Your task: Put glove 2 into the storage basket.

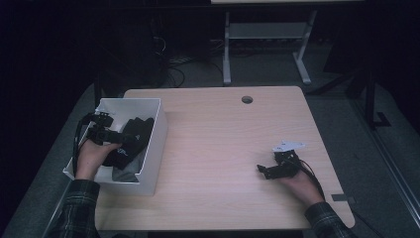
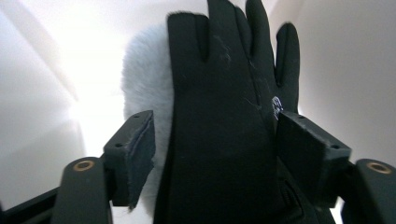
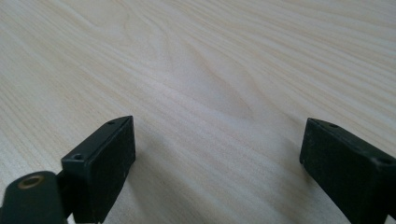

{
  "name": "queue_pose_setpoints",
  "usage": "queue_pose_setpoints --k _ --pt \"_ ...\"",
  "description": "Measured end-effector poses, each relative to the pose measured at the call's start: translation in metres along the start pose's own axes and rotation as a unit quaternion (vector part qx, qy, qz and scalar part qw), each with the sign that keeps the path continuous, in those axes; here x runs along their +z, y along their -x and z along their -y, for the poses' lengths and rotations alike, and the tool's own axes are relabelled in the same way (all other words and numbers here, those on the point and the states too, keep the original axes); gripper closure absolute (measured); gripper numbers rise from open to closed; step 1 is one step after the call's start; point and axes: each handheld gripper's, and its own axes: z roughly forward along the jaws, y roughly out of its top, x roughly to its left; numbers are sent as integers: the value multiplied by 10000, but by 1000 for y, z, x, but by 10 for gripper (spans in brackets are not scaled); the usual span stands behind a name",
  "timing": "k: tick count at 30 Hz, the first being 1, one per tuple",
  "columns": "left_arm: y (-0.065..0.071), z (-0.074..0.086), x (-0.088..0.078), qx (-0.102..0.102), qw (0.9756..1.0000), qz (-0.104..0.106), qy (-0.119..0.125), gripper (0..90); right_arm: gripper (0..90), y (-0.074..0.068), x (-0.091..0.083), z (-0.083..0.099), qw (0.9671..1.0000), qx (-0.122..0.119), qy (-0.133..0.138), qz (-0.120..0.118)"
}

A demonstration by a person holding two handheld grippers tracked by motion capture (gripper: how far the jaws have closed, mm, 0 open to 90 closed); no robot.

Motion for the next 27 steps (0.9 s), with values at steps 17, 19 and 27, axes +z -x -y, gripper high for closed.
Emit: queue_pose_setpoints --k 17,19,27 --pt "37 -26 -38 571 9948 421 730 257 103 0 0 0 10000 -16 9 5" --pt "48 -29 -40 663 9930 558 802 257 103 0 0 0 10000 -17 9 5" --pt "95 -41 -39 1093 9842 1041 930 257 103 0 0 0 10000 -19 14 1"
